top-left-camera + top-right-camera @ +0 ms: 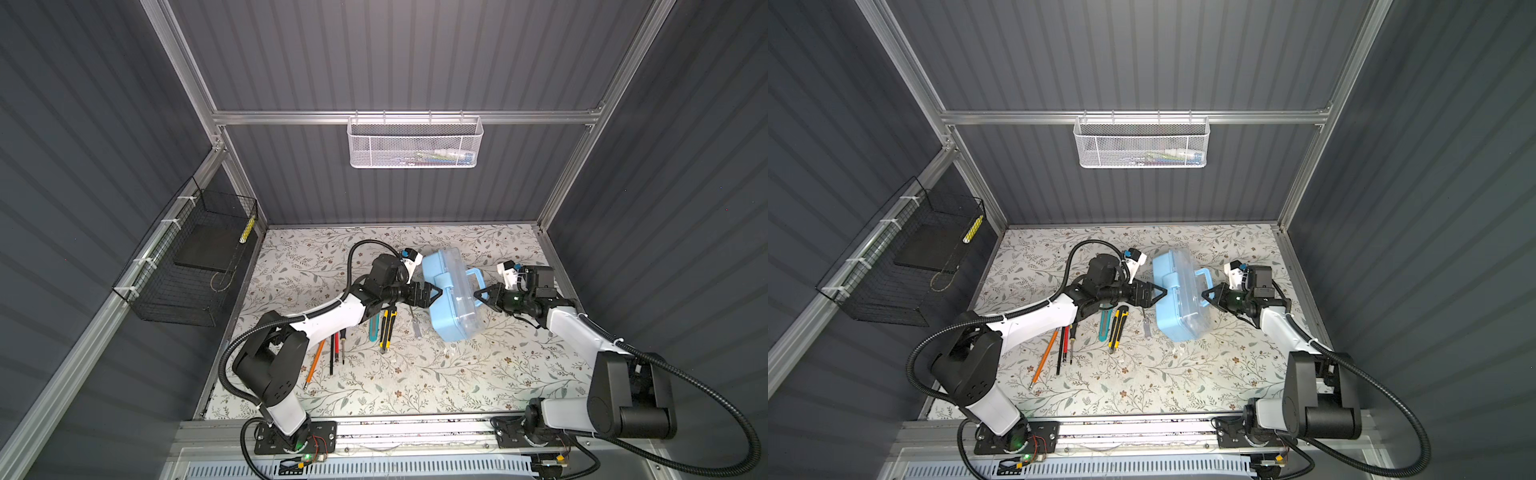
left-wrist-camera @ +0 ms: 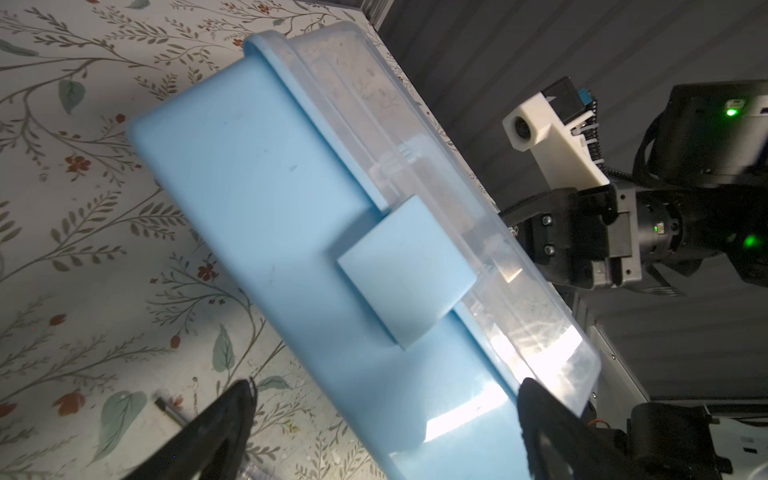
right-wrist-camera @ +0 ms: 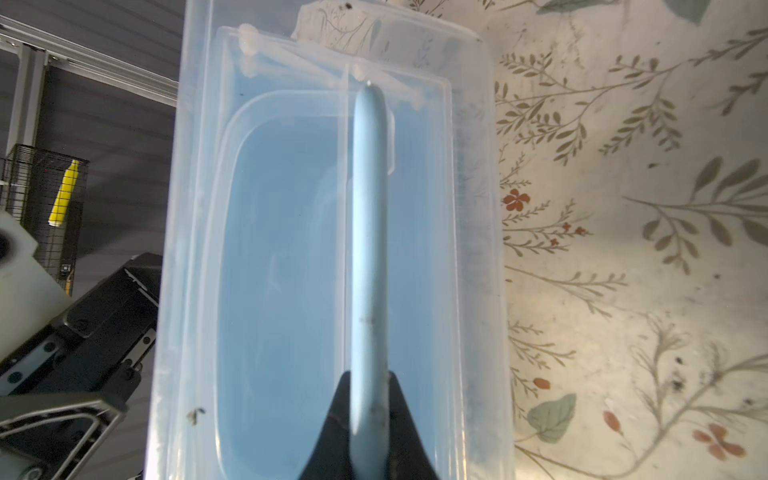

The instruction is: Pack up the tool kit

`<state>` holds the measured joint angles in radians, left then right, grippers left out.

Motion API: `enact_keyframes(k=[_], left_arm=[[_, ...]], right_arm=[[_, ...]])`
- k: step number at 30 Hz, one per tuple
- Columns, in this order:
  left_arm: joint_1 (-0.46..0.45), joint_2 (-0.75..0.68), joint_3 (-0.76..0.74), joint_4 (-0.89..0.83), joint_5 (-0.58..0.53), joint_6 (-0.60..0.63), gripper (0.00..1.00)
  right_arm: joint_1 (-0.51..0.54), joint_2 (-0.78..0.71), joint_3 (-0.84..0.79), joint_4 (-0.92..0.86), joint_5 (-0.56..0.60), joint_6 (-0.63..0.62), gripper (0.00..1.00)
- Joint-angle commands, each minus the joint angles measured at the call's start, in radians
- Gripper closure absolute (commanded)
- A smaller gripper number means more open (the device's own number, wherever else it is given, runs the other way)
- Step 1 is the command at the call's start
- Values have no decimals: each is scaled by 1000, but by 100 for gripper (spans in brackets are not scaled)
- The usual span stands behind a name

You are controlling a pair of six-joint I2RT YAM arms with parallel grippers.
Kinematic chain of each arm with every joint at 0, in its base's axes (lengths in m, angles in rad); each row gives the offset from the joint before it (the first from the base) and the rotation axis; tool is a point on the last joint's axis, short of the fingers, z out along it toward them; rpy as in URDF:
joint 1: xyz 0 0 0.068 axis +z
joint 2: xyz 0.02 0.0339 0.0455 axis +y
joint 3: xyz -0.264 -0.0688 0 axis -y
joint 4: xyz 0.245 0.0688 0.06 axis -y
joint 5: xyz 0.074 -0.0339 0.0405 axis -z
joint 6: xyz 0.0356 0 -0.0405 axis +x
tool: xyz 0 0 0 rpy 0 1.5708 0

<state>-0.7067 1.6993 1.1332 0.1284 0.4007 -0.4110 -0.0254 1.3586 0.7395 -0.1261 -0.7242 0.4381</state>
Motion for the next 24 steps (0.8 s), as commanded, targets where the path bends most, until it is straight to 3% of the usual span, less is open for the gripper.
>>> enact_keyframes(k=[1, 9, 15, 24], left_arm=[[-5, 17, 66, -69, 32, 20, 0], [-10, 51, 152, -144, 41, -64, 1], [-35, 81, 197, -176, 46, -149, 7], [-45, 137, 236, -230, 59, -140, 14]], right_arm=[[8, -17, 36, -69, 29, -49, 100], [29, -26, 63, -111, 79, -87, 100], [62, -34, 82, -122, 118, -97, 100], [90, -32, 87, -126, 150, -105, 100]])
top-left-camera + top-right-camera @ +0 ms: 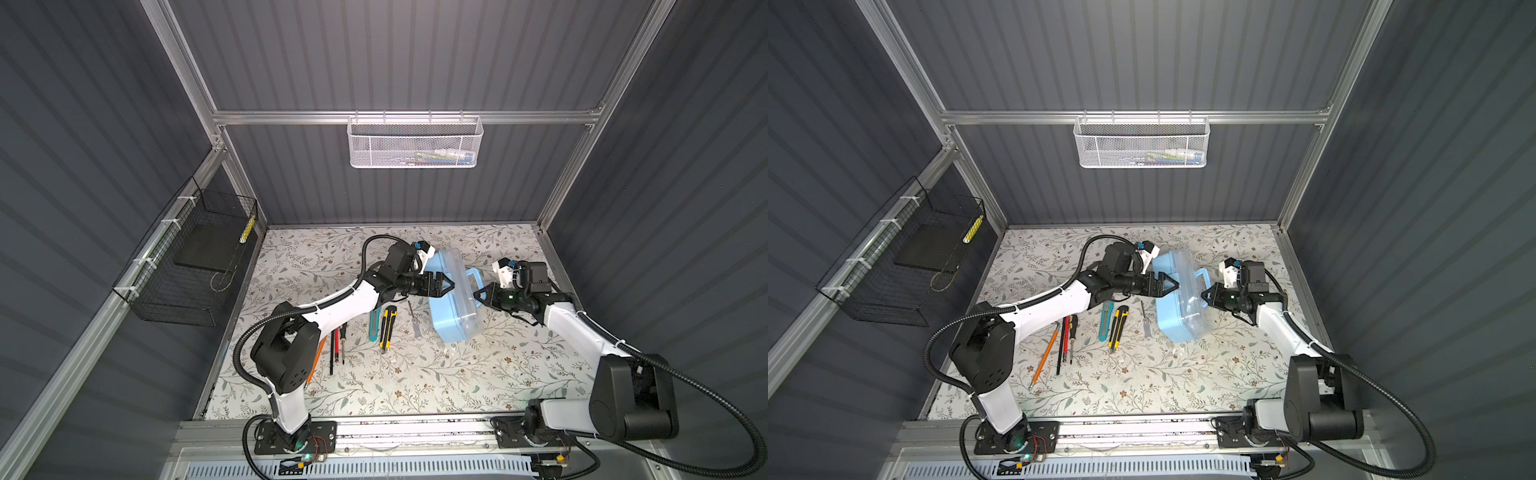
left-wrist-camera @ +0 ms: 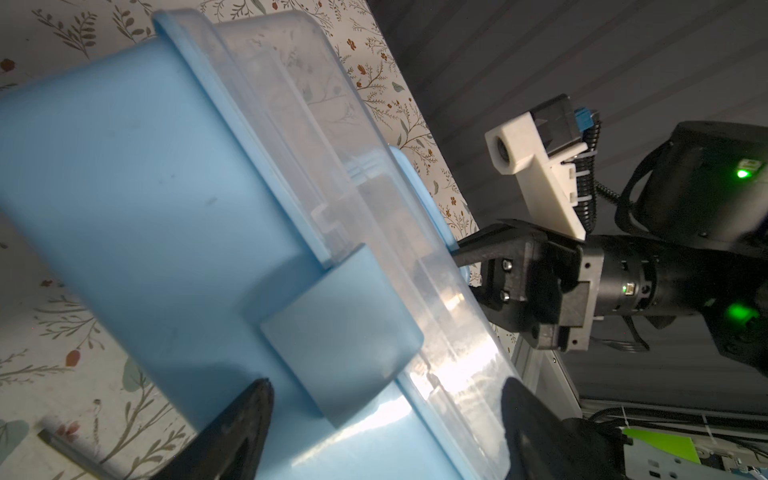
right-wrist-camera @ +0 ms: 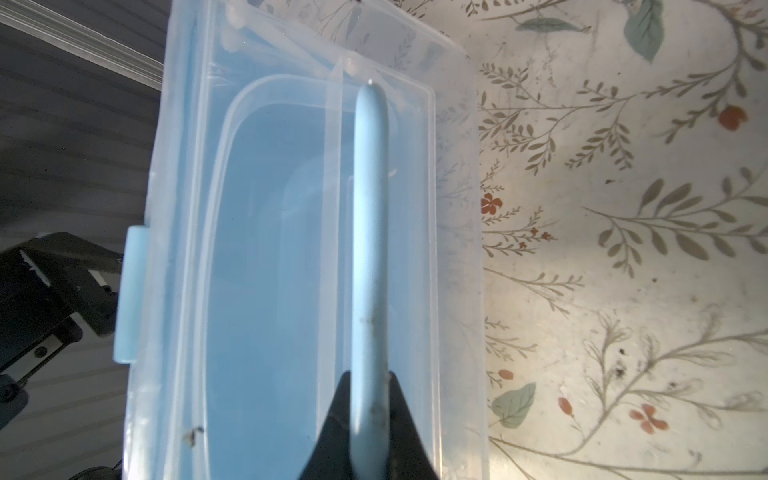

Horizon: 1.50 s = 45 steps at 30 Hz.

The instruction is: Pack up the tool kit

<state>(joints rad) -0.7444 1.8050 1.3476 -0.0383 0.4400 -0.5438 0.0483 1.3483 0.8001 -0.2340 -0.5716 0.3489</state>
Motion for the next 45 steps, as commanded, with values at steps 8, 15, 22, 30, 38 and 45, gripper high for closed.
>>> enact_keyframes(k=[8, 15, 22, 30, 38, 45], left_arm=[[-10, 41, -1, 19, 63, -45, 19], [-34, 69, -8, 179, 127, -88, 24], [-61, 103, 56, 242, 167, -112, 24], [-70, 131, 168, 266, 197, -125, 27], [-69, 76, 174, 222, 173, -80, 26], [-67, 67, 207, 234, 175, -80, 27]], right_arm=[[45, -34, 30, -30, 47, -30, 100], [93, -19, 57, -51, 117, -54, 100], [170, -13, 108, -107, 272, -99, 100], [221, 23, 148, -149, 388, -129, 100], [222, 39, 128, -149, 427, -133, 100], [228, 45, 129, -198, 514, -163, 100]])
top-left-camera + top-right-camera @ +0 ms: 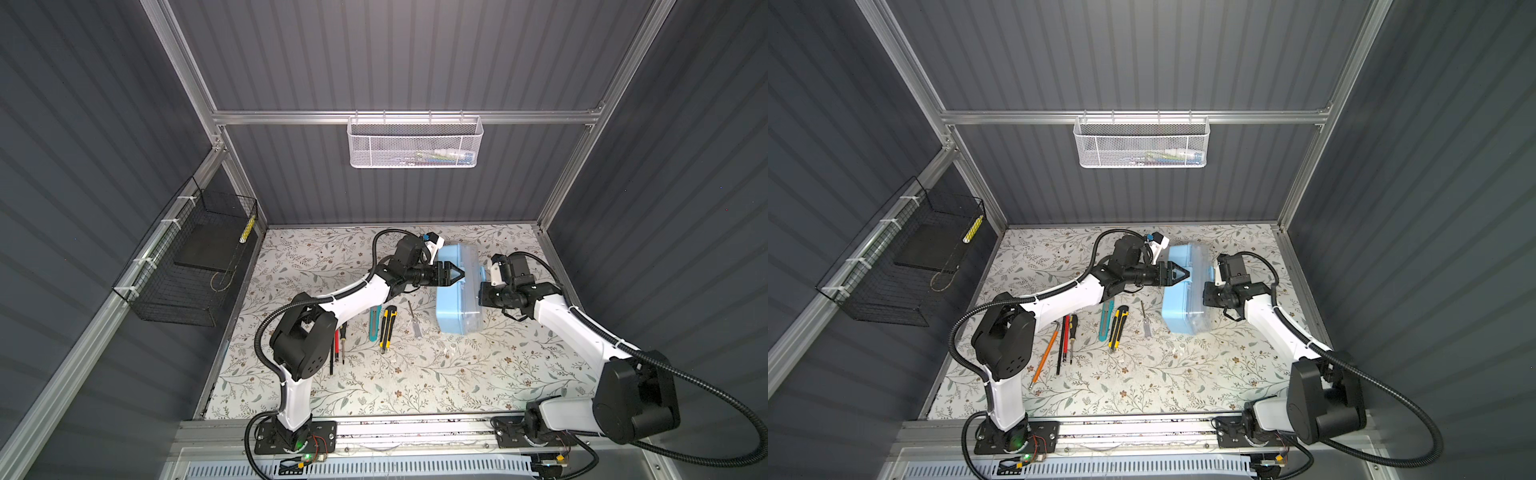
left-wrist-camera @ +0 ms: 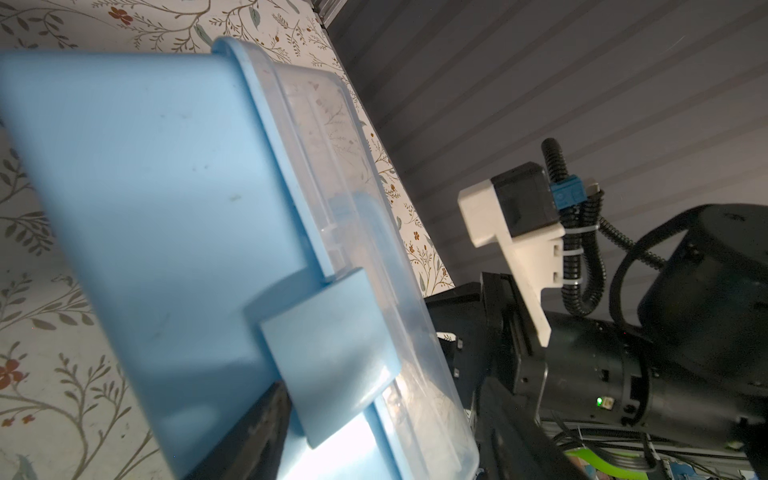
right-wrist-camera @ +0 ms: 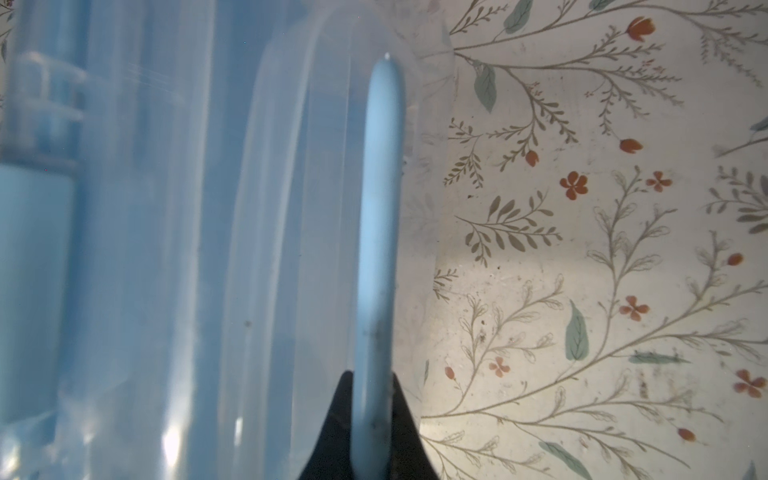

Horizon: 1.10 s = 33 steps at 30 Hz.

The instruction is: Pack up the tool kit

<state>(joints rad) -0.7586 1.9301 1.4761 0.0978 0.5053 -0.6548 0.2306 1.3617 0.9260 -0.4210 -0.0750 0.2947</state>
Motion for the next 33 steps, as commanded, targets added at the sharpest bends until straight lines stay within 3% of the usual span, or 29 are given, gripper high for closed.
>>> enact_keyframes(k=[1, 9, 13, 17, 19, 21, 28, 33], left_arm=[[-54, -59, 82, 100, 109, 33, 28], [-54, -69, 91, 130, 113, 26, 28], [-33, -110, 137, -115, -5, 148, 27], [36, -164, 84, -225, -81, 156, 27], [62, -192, 45, -259, -123, 150, 35], [67, -199, 41, -313, -163, 171, 36], [56, -146, 66, -384, -136, 167, 33], [32, -133, 89, -431, -211, 179, 21]], right_arm=[[46, 31, 4, -14, 25, -112, 100], [46, 45, 2, -19, 58, -120, 100], [45, 35, -4, -13, 58, -107, 100], [45, 30, -4, -15, 69, -107, 100], [45, 33, -6, -18, 76, -113, 100], [46, 34, -3, -25, 83, -115, 100], [45, 28, -9, -20, 77, -92, 100], [45, 41, -6, -19, 71, -91, 100]])
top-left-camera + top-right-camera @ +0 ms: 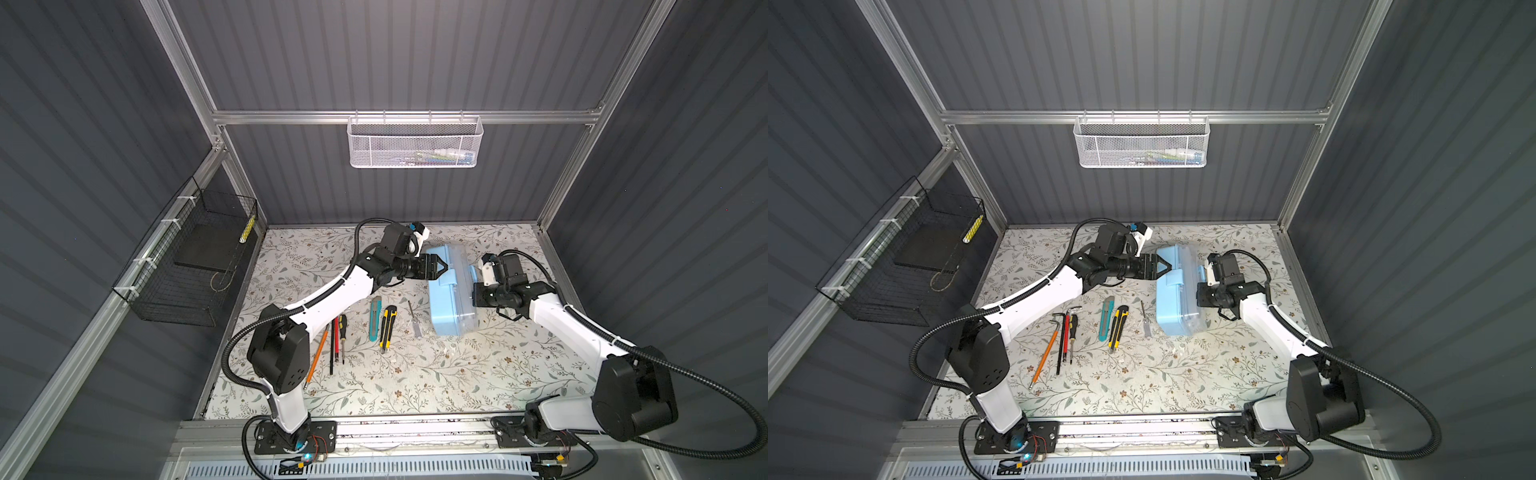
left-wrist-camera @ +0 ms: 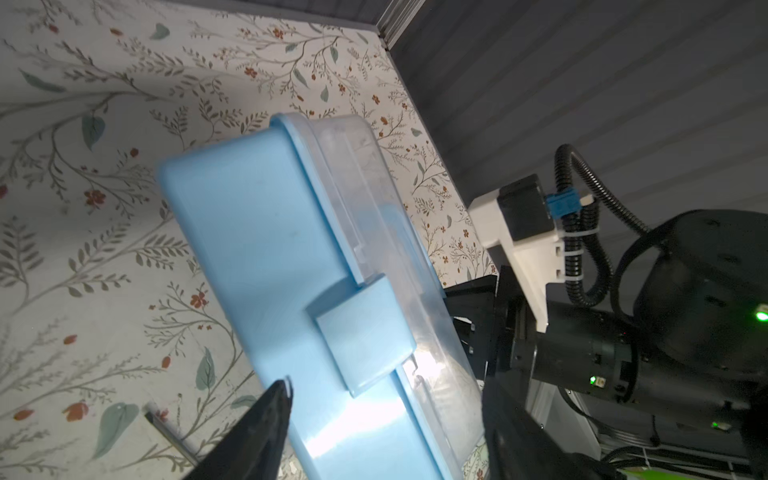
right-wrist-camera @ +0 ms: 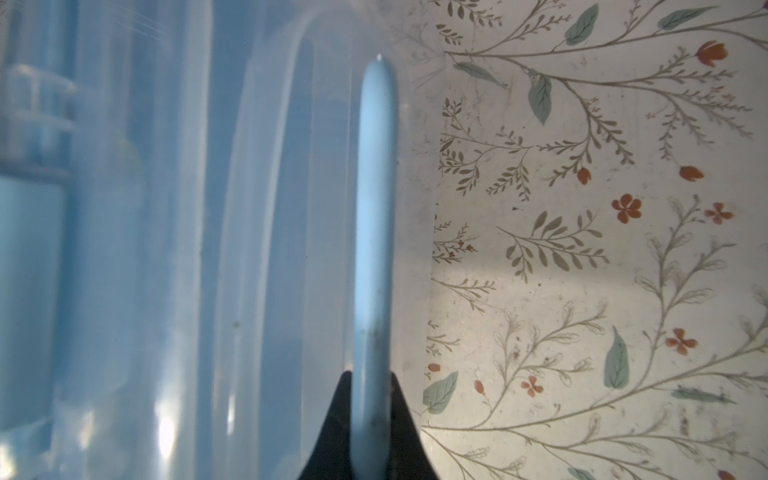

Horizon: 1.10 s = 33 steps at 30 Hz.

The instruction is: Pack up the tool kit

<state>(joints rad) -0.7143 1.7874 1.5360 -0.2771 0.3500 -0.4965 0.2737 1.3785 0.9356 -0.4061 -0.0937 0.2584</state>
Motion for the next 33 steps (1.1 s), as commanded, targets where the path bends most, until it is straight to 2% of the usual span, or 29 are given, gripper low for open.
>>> enact_keyframes(k=[1, 3, 9, 11, 28, 33], left_arm=[[-18, 6, 25, -58, -75, 21, 17], [-28, 8, 14, -44, -89, 8, 15], [-37, 59, 26, -2, -28, -36, 14], [-39, 75, 29, 15, 14, -50, 14], [-51, 156, 66, 49, 90, -91, 18], [-57, 177, 63, 96, 145, -114, 20]], right_arm=[[2, 26, -14, -35, 91, -56, 100], [2, 27, -12, -37, 93, -56, 100], [2, 22, -17, -28, 91, -50, 100], [2, 21, -21, -27, 89, -49, 100], [2, 43, -19, -14, 78, -56, 100], [4, 53, -13, -7, 80, -60, 100]])
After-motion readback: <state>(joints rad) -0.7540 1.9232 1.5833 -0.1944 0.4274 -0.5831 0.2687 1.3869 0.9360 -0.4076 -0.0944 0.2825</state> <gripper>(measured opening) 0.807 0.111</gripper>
